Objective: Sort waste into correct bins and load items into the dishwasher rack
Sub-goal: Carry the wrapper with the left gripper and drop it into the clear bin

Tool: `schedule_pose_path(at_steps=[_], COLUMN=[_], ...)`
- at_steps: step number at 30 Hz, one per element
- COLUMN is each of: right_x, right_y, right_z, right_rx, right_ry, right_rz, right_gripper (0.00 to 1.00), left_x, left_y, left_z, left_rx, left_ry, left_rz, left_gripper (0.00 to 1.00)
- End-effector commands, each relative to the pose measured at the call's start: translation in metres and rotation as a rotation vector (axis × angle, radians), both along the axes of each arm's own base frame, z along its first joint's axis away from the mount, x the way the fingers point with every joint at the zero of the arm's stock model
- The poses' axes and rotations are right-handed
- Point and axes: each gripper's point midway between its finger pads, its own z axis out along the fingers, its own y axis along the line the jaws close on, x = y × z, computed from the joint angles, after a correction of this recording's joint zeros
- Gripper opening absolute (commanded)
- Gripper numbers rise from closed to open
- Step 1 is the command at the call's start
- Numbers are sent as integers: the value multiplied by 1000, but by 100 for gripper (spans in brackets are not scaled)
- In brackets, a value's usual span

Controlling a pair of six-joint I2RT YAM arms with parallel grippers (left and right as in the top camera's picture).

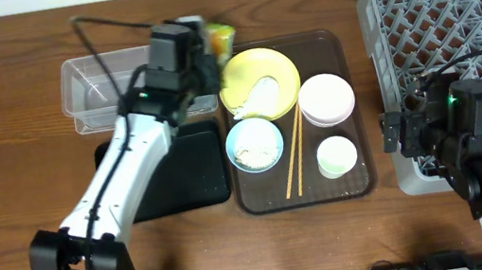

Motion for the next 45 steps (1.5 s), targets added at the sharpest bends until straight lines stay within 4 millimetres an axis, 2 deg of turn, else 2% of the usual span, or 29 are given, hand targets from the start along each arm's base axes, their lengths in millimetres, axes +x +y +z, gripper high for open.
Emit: schedule_pose_path(at_steps=[1, 6, 7, 8, 9, 12, 15, 18, 21, 25, 29, 32, 34, 36, 41, 44, 45], right_x=[2, 1, 1, 1, 1, 1, 1, 1, 1, 1, 1, 1, 1, 1, 1, 0, 0], right_y=[4, 4, 4, 4, 4, 4, 4, 4, 4, 5, 4, 4, 4, 4, 4, 4, 4], right_z=[10, 10, 10, 10, 10, 9, 9, 9, 9, 9, 9, 9, 9, 9, 9, 8, 8], right_rx=[1, 1, 1, 1, 1, 1, 1, 1, 1, 7, 6, 6, 6, 6, 6, 6, 6], right_ry=[-24, -23, -23, -23, -22, -20, -20, -20, -20, -19, -19, -19, -19, -20, -17, -15, -14], right_rz=[20, 20, 20, 20, 20, 20, 20, 20, 20, 15, 15, 15, 15, 15, 15, 15, 15], right_gripper=[99, 99, 99, 99, 99, 99, 99, 99, 99, 99, 99, 99, 99, 99, 99, 99, 99], left_x=[12, 19, 20, 21, 21, 21, 21, 16, 4, -7, -7, -3, 0, 2, -1, -4, -5], left_y=[42, 69, 71, 73, 73, 67, 45, 3, -29, -61, -86, -100, -107, -110, -108, -107, -107], left_z=[-11, -23, -26, -28, -29, -27, -20, -15, -16, -26, -40, -55, -69, -85, -126, -144, -146], left_rx=[-139, -188, -185, -184, -183, -172, -121, -47, 79, 174, 196, 194, 195, 205, 226, 237, 238], left_ry=[80, 108, 109, 112, 115, 104, 69, 13, -40, -69, -91, -99, -95, -80, -6, 32, 37], left_rz=[349, 504, 512, 515, 516, 479, 308, 44, -164, -306, -370, -391, -401, -413, -420, -425, -425], left_gripper=[6, 7, 16, 32, 40, 52, 53, 54, 57, 59, 60, 61, 68, 70, 70, 70, 66])
